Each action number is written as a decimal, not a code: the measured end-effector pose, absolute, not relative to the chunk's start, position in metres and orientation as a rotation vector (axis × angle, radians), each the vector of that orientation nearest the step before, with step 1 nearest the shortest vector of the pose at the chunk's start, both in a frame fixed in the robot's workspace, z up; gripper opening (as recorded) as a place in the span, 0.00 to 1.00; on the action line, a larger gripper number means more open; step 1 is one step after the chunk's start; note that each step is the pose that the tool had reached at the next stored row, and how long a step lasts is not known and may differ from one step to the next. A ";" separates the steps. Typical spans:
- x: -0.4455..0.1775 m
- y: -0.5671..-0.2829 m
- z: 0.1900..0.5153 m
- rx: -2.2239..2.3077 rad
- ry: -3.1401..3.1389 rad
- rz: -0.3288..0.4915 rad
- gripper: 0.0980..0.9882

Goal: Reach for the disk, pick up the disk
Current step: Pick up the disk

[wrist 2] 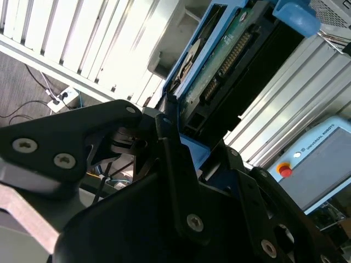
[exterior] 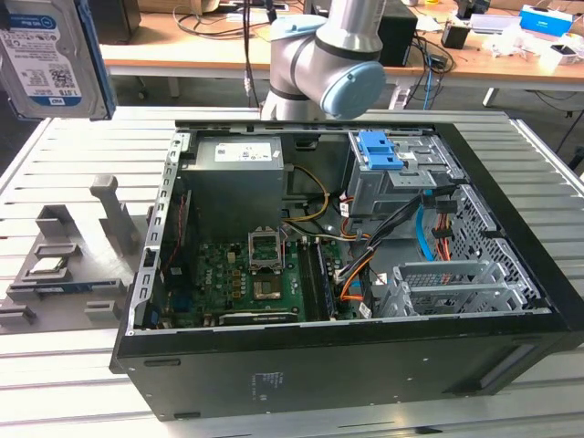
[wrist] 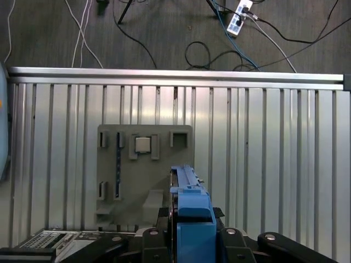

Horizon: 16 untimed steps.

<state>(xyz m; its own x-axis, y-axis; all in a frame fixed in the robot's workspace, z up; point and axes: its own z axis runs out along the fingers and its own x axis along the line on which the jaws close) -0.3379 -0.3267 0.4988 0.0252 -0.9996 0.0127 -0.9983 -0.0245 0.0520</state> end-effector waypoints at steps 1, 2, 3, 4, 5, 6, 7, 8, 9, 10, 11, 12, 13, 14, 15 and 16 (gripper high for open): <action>-0.334 -0.327 0.499 2.216 -2.161 -0.042 0.30; -0.331 -0.327 0.499 2.216 -2.161 -0.042 0.30; -0.327 -0.327 0.499 2.216 -2.161 -0.042 0.30; -0.321 -0.327 0.499 2.216 -2.161 -0.042 0.30; -0.314 -0.327 0.499 2.216 -2.161 -0.042 0.30; -0.307 -0.327 0.499 2.216 -2.161 -0.042 0.30; -0.302 -0.327 0.499 2.216 -2.161 -0.042 0.30; -0.293 -0.327 0.499 2.216 -2.161 -0.042 0.30; -0.287 -0.327 0.499 2.216 -2.161 -0.042 0.30; -0.283 -0.327 0.499 2.216 -2.161 -0.042 0.30; -0.279 -0.327 0.499 2.216 -2.161 -0.042 0.30; -0.275 -0.327 0.499 2.216 -2.161 -0.042 0.30; -0.272 -0.327 0.499 2.216 -2.161 -0.042 0.30; -0.266 -0.327 0.499 2.216 -2.161 -0.042 0.30; -0.262 -0.327 0.499 2.216 -2.161 -0.042 0.30; -0.258 -0.327 0.499 2.216 -2.161 -0.042 0.30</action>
